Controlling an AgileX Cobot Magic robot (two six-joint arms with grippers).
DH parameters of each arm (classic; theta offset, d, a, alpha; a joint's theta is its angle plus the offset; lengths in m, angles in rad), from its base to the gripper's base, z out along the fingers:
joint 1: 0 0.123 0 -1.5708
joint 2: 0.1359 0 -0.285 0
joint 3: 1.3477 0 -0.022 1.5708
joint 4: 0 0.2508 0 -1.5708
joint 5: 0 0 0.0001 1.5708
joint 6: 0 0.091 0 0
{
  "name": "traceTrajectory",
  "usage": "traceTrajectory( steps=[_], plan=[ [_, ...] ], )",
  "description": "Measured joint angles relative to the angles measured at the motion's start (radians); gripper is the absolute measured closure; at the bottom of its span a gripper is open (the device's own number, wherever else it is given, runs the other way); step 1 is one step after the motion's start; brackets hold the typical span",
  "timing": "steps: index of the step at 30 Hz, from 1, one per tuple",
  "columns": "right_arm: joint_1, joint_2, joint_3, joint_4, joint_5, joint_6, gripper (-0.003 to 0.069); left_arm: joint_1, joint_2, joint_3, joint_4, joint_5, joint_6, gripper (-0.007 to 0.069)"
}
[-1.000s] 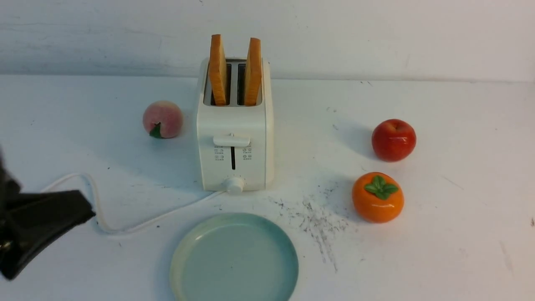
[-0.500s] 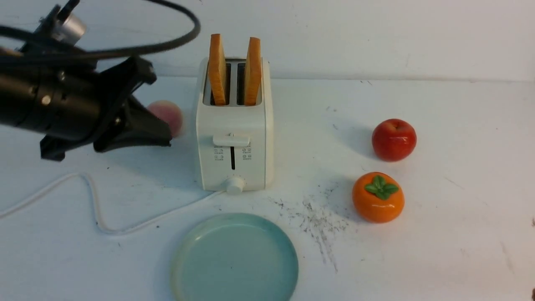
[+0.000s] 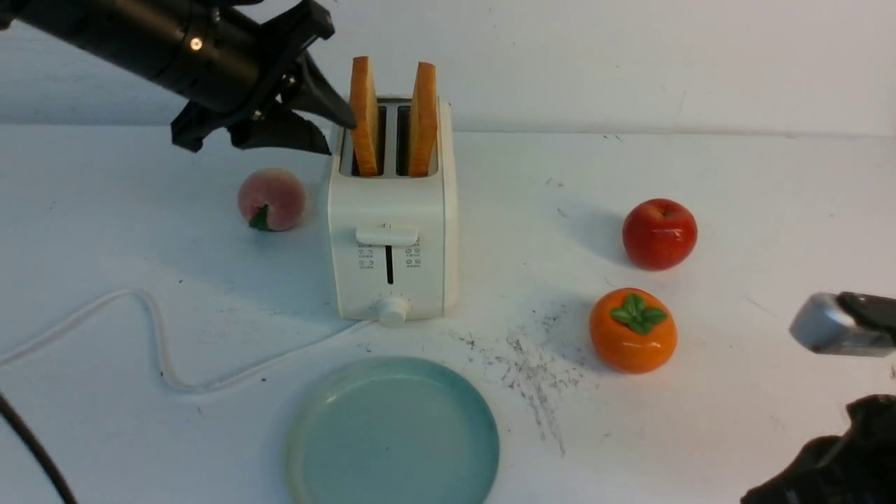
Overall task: Take toasted bread from bread machine on white table place on plate.
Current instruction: 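Reach for a toast slice standing in the toaster with the left gripper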
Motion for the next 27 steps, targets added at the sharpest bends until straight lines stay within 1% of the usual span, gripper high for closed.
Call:
traceTrajectory(
  steps=[4, 8, 10, 13, 14, 15, 16, 17, 18, 24, 27],
  plan=[
    [0.037, 0.028, -0.017, -0.005, 0.002, -0.001, 0.0651, -0.001, 0.085, -0.118, 0.031, 0.006, 0.0, 0.0273],
    [0.044, 0.032, -0.024, -0.008, -0.021, -0.008, 0.0648, -0.019, 0.162, -0.221, 0.141, 0.007, -0.017, 0.0266],
    [0.044, 0.032, -0.024, -0.009, -0.046, -0.008, 0.0646, -0.045, 0.192, -0.253, 0.203, 0.006, -0.029, 0.0265],
    [0.044, 0.032, -0.024, -0.009, -0.062, -0.008, 0.0647, -0.081, 0.211, -0.266, 0.249, -0.011, -0.033, 0.0264],
    [0.044, 0.032, -0.024, -0.009, -0.068, -0.008, 0.0645, -0.11, 0.221, -0.268, 0.299, -0.049, -0.039, 0.0265],
    [0.044, 0.032, -0.024, -0.009, -0.069, -0.008, 0.0645, -0.113, 0.222, -0.268, 0.299, -0.049, -0.041, 0.0265],
    [0.044, 0.032, -0.024, -0.009, -0.069, -0.008, 0.0645, -0.133, 0.23, -0.269, 0.342, -0.085, -0.048, 0.0265],
    [0.044, 0.032, -0.024, -0.009, -0.069, -0.008, 0.0645, -0.136, 0.23, -0.269, 0.347, -0.089, -0.05, 0.0265],
    [0.044, 0.032, -0.024, -0.009, -0.069, -0.01, 0.0645, -0.154, 0.238, -0.27, 0.393, -0.122, -0.058, 0.0265],
    [0.044, 0.032, -0.024, -0.009, -0.069, -0.011, 0.0638, -0.18, 0.254, -0.272, 0.507, -0.152, -0.072, 0.0265],
    [0.044, 0.032, -0.024, -0.009, -0.07, -0.011, 0.0635, -0.181, 0.257, -0.272, 0.531, -0.159, -0.073, 0.027]
  ],
)
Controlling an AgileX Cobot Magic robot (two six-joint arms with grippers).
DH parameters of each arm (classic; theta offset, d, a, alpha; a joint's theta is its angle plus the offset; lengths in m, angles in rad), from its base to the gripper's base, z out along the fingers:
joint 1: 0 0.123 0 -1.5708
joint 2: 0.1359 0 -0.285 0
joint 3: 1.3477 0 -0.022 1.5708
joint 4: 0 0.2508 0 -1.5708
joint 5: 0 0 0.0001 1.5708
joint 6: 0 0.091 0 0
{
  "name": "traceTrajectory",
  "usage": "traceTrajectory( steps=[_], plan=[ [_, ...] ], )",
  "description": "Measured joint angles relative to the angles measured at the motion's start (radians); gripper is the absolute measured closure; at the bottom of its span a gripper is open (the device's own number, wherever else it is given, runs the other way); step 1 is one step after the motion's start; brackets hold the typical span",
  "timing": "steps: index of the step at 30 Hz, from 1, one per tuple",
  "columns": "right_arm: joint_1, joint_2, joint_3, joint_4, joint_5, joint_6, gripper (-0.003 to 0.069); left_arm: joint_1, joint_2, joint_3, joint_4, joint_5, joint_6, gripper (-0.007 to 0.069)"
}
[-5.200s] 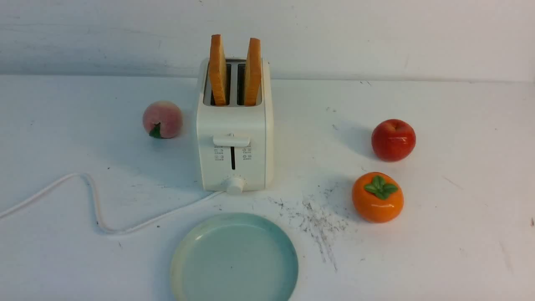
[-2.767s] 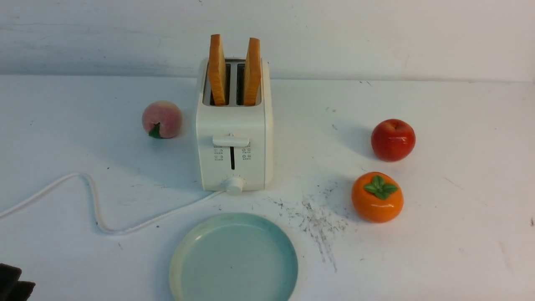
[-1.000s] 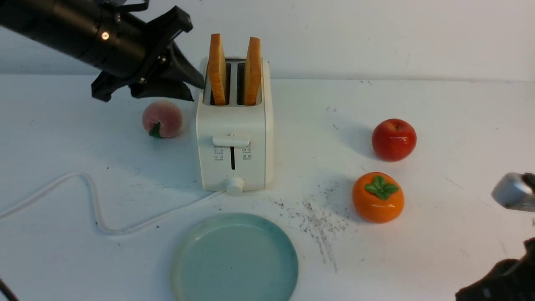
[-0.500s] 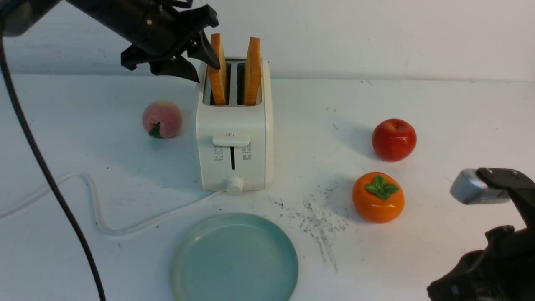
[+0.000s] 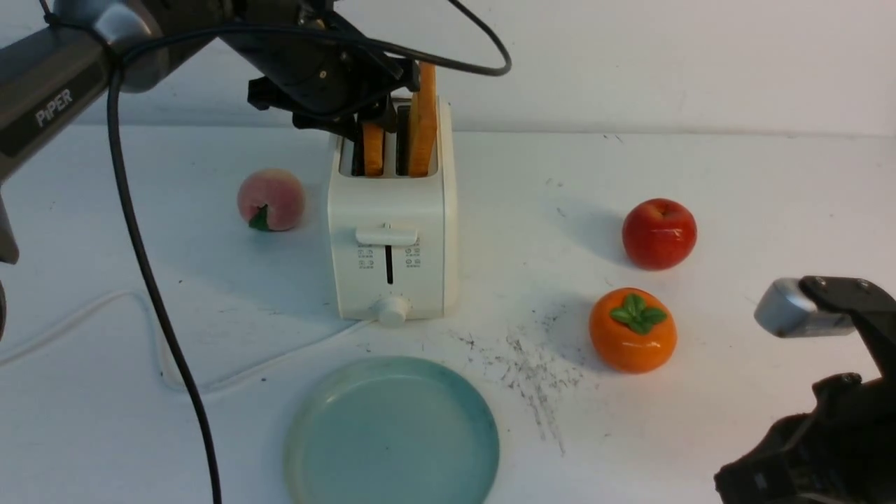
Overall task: Take toasted bread from bread machine on white table place on plate.
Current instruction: 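Reach for a toast slice standing in the toaster with the left gripper, then place the slice of bread on the plate with the left gripper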
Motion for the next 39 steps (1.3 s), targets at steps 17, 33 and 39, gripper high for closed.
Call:
traceTrajectory(
  steps=[17, 33, 39],
  plan=[
    [0.0, 0.001, 0.0, 0.0, 0.0, 0.0, 0.0622, 0.001, -0.004, -0.057, 0.024, 0.046, -0.034, 0.0536],
    [0.001, 0.001, 0.0, -0.002, 0.0, 0.0, 0.0605, 0.0, -0.539, -0.186, -0.067, 0.398, 0.052, 0.0536],
    [0.0, 0.001, 0.0, -0.002, 0.0, 0.0, 0.0602, 0.0, -0.73, 0.114, -0.225, 0.398, 0.098, 0.0536]
  ],
)
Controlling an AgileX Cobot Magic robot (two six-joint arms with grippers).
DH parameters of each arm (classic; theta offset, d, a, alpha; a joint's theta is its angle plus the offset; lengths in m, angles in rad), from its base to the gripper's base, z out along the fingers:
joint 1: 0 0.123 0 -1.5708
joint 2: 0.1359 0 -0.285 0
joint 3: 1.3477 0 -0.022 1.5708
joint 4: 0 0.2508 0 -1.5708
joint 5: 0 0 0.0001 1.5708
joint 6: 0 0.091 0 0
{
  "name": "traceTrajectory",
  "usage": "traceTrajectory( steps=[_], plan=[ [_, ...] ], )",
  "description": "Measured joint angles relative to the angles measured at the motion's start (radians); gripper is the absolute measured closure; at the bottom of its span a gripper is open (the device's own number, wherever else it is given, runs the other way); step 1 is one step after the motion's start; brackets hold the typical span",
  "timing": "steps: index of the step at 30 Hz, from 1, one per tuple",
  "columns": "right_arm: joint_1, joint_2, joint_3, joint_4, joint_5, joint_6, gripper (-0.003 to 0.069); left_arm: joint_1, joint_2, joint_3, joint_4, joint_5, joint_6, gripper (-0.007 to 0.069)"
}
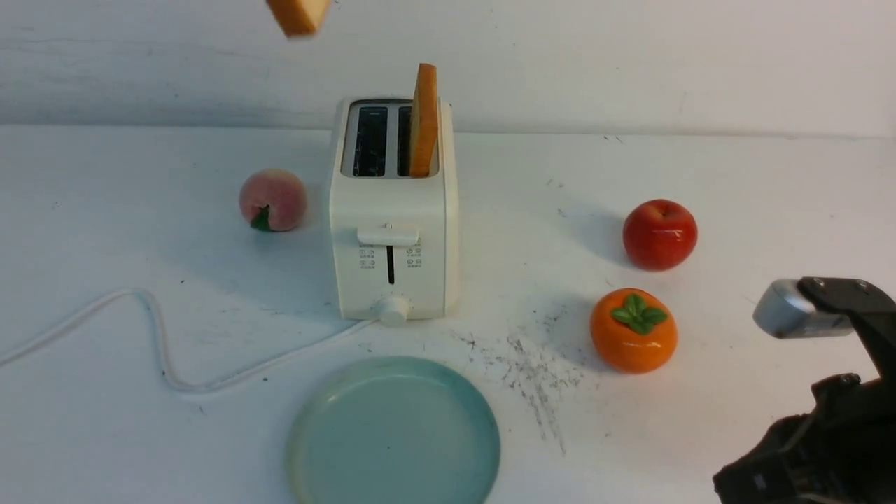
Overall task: Take toasted bread from bread machine on white table place on plate.
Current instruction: 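Place the slice of bread on the plate with the left gripper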
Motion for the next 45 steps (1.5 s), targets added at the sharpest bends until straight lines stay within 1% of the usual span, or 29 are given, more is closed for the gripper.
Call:
traceTrajectory(
  steps=[3, 5, 6, 7, 8, 10, 12, 13, 14, 16, 17, 18, 22, 23, 25, 26, 28, 32, 41, 44, 45],
  plan=[
    [0.0, 0.0, 0.0, 0.001, 0.0, 0.0, 0.0598, 0.0, -0.09, 0.274, -0.062, 0.0, 0.032, 0.0536],
    [0.0, 0.0, 0.0, 0.003, 0.0, -0.001, 0.0596, 0.0, -0.115, 0.477, -0.102, -0.026, 0.054, 0.0536],
    [0.0, 0.0, 0.0, 0.003, 0.0, -0.001, 0.0596, 0.0, -0.116, 0.477, -0.102, -0.026, 0.056, 0.0536],
    [0.0, 0.0, 0.0, 0.004, 0.0, -0.001, 0.0594, 0.0, -0.117, 0.633, -0.136, -0.091, 0.072, 0.0536],
    [0.0, 0.0, 0.0, 0.006, 0.0, -0.001, 0.0594, 0.0, -0.114, 0.705, -0.151, -0.137, 0.08, 0.0536],
    [0.0, 0.0, 0.0, 0.007, 0.0, -0.001, 0.0589, 0.0, -0.085, 0.871, -0.194, -0.276, 0.11, 0.0536],
    [0.0, 0.0, 0.0, 0.007, 0.0, -0.001, 0.0588, 0.0, -0.051, 0.969, -0.241, -0.398, 0.134, 0.0536],
    [0.0, 0.0, 0.0, 0.007, 0.0, -0.001, 0.0588, 0.0, -0.032, 0.989, -0.255, -0.429, 0.144, 0.0536],
    [0.0, 0.0, 0.0, 0.007, 0.0, -0.001, 0.0588, 0.0, -0.002, 1.02, -0.292, -0.492, 0.162, 0.0536],
    [0.0, 0.0, 0.0, 0.007, 0.0, -0.001, 0.0588, 0.0, 0.054, 1.034, -0.347, -0.546, 0.193, 0.0536],
    [0.0, 0.0, 0.0, 0.007, 0.0, -0.001, 0.0588, 0.0, 0.054, 1.034, -0.347, -0.546, 0.193, 0.0536],
    [0.0, 0.0, 0.0, 0.007, 0.0, -0.001, 0.0588, 0.0, 0.102, 1.036, -0.403, -0.575, 0.233, 0.0536],
    [0.0, 0.0, 0.0, 0.007, 0.0, -0.001, 0.0588, 0.0, 0.197, 1.036, -0.54, -0.607, 0.345, 0.0536],
    [0.0, 0.0, 0.0, 0.007, 0.0, -0.001, 0.0588, 0.0, 0.23, 1.036, -0.599, -0.614, 0.396, 0.0536],
    [0.0, 0.0, 0.0, 0.007, 0.0, -0.001, 0.0588, 0.0, 0.259, 1.036, -0.654, -0.615, 0.435, 0.0536],
    [0.0, 0.0, 0.0, 0.007, 0.0, -0.001, 0.0588, 0.0, 0.262, 1.036, -0.661, -0.615, 0.441, 0.0536],
    [0.0, 0.0, 0.0, 0.007, 0.0, -0.001, 0.0587, 0.0, 0.289, 1.036, -0.724, -0.617, 0.507, 0.0536],
    [0.0, 0.0, 0.0, 0.007, 0.0, -0.001, 0.058, 0.0, 0.299, 1.036, -0.745, -0.621, 0.545, 0.0536],
    [0.0, 0.0, 0.0, 0.007, 0.0, -0.001, 0.0577, 0.0, 0.304, 1.036, -0.713, -0.641, 0.548, 0.0536],
    [0.0, 0.0, 0.0, 0.007, 0.0, -0.001, 0.0574, 0.0, 0.311, 1.036, -0.708, -0.641, 0.538, 0.0514],
    [0.0, 0.0, 0.0, 0.007, 0.0, -0.001, 0.0575, 0.0, 0.32, 1.036, -0.696, -0.641, 0.525, 0.0481]
  ],
)
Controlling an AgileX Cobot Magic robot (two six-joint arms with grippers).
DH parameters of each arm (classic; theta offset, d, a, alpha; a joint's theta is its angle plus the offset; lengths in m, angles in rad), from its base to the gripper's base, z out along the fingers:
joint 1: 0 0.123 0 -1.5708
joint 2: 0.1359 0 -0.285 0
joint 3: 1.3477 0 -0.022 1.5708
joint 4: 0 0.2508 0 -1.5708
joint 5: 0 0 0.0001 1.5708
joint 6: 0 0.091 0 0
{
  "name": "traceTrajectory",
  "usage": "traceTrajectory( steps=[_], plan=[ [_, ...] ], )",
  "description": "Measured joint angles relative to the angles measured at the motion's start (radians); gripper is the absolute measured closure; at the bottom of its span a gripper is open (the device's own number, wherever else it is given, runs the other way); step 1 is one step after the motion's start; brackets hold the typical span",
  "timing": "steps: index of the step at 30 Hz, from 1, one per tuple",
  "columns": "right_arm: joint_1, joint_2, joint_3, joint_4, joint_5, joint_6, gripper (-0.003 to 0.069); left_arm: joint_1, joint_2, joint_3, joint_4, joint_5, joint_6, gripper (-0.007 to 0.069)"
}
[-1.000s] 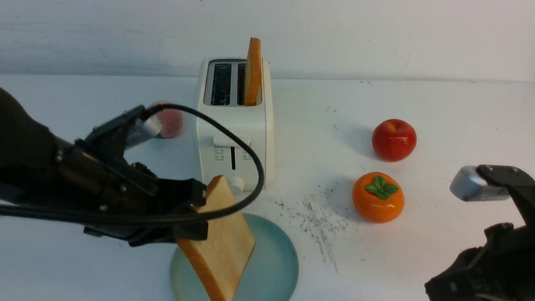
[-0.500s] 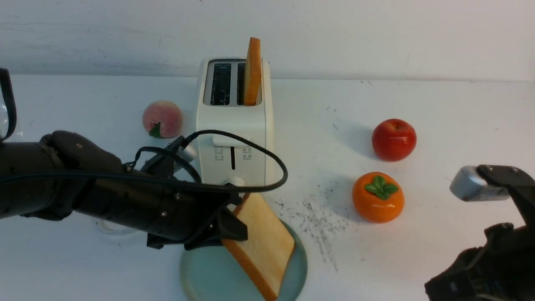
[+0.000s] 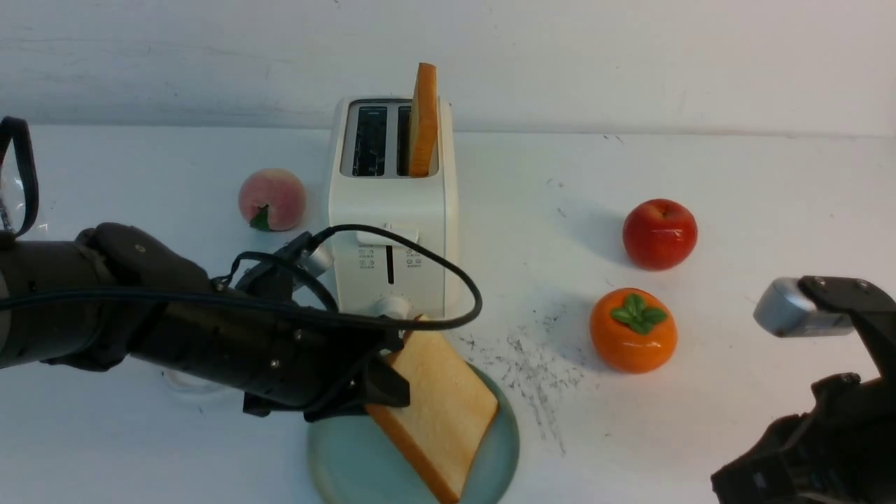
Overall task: Take toasted bread from bread machine on white table place on plate.
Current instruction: 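Place the slice of bread on the plate with the left gripper, then grasp the toast slice in the toaster and pull it up out of the slot with the right gripper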
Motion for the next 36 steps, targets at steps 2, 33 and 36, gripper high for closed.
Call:
traceTrajectory(
  steps=[2, 33, 36],
  plan=[
    [0.0, 0.0, 0.0, 0.0, 0.001, 0.0, 0.0575, 0.0, 0.01, 0.0, 0.034, 0.0, -0.02, 0.0427],
    [0.0, 0.001, -0.177, 0.059, 0.031, -0.019, 0.063, 0.0, 0.018, -0.478, 0.977, 0.434, -0.517, 0.059],
    [0.0, 0.019, -0.268, 0.061, 0.062, -0.023, 0.0659, 0.01, 0.018, -0.517, 1.041, 0.456, -0.558, 0.0638]
  ],
)
